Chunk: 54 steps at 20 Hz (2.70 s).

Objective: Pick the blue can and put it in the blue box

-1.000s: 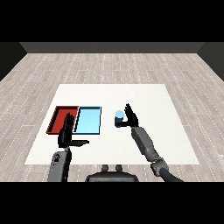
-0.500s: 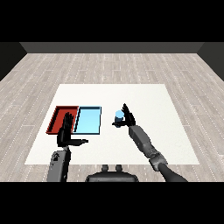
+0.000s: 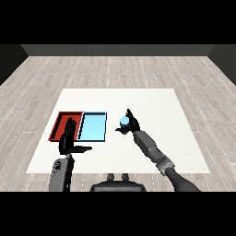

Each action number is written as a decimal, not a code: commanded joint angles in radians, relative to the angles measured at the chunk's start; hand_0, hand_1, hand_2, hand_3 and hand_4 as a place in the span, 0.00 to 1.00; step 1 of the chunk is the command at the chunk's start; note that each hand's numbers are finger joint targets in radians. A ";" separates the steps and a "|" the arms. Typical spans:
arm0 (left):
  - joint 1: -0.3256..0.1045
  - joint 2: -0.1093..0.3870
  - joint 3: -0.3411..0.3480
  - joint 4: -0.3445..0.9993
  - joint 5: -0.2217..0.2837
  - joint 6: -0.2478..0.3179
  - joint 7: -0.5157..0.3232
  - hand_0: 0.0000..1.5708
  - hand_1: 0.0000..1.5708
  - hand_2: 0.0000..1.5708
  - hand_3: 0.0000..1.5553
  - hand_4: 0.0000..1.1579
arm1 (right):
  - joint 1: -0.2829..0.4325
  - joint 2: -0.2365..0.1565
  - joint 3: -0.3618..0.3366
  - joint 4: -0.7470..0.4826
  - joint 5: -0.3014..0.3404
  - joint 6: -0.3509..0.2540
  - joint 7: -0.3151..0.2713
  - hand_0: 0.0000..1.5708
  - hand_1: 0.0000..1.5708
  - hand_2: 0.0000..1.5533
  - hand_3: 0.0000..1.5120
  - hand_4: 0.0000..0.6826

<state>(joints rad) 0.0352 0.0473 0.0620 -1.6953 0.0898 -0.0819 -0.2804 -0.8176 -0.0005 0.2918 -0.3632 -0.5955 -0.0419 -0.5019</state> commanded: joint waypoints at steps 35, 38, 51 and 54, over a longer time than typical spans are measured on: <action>-0.049 -0.023 -0.055 0.033 -0.034 0.014 0.049 0.00 0.00 0.00 0.00 0.00 | -0.106 -0.052 0.331 -0.089 -0.003 -0.364 0.119 0.97 0.97 0.95 0.93 0.83; -0.008 -0.032 -0.089 0.011 -0.061 0.011 0.019 0.00 0.00 0.00 0.00 0.00 | -0.057 -0.137 0.319 -0.213 0.032 -0.345 0.173 0.98 0.98 0.95 0.93 0.85; -0.199 -0.047 -0.302 0.108 -0.068 0.188 0.149 0.00 0.00 0.00 0.00 0.00 | 0.192 -0.367 0.318 -0.874 0.160 -0.481 0.352 0.96 0.96 0.95 0.92 0.87; -0.211 -0.047 -0.313 0.125 -0.062 0.205 0.141 0.00 0.00 0.00 0.00 0.00 | 0.204 -0.317 0.309 -0.926 0.245 -0.517 0.423 0.96 0.96 0.95 0.92 0.87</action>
<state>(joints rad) -0.1513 0.0008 -0.2230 -1.6015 0.0201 0.0976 -0.1343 -0.6470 -0.3351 0.6101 -1.1842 -0.4286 -0.5184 -0.1501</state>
